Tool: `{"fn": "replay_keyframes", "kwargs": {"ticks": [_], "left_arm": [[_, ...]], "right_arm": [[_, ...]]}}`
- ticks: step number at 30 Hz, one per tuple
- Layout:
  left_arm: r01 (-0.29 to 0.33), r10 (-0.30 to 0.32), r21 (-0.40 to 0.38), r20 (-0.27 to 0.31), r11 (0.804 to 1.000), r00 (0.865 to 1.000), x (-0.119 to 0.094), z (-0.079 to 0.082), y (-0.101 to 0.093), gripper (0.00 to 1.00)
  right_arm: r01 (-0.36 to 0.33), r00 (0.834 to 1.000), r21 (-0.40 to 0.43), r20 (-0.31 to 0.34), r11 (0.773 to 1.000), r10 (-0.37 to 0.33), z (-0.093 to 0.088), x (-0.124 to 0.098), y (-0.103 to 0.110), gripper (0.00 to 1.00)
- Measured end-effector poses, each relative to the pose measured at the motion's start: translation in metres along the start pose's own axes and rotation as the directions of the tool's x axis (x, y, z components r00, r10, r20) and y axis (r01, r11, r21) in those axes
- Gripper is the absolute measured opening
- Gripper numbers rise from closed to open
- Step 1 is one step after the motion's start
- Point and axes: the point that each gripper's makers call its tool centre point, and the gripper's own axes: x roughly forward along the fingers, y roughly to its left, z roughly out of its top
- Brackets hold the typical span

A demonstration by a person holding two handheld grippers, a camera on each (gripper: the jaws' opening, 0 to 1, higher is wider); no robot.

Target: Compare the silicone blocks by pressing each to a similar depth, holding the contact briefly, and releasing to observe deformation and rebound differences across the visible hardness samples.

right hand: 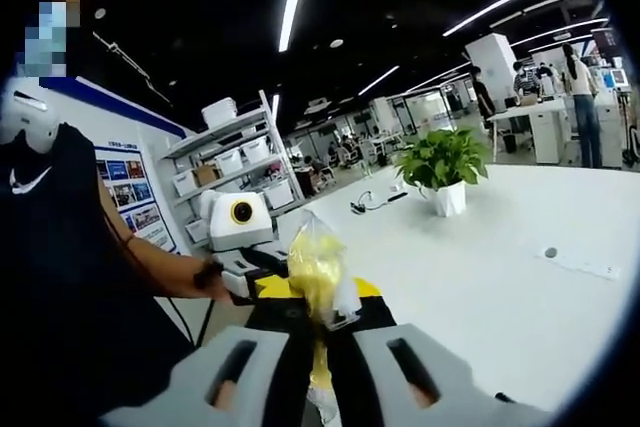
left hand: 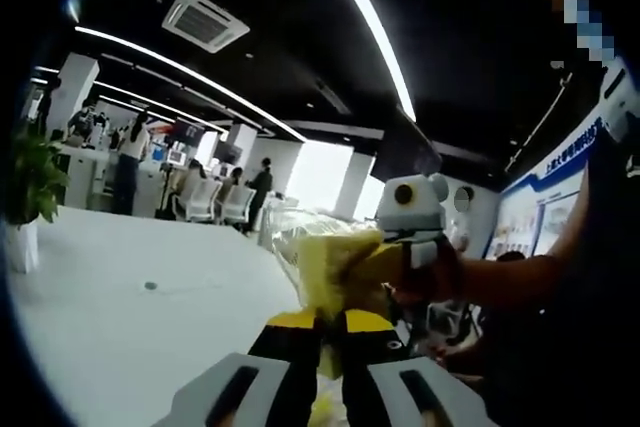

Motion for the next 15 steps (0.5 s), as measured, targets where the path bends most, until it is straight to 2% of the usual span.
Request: {"fn": "replay_keyframes", "kwargs": {"ticks": [15], "left_arm": [[0.009,-0.009,0.010,0.008,1.000,1.000,-0.0040,0.0047,-0.0021,0.08]], "right_arm": [[-0.001,1.000,-0.036,-0.004,0.999,0.001,0.0034,0.0017,0.0061,0.00]]}}
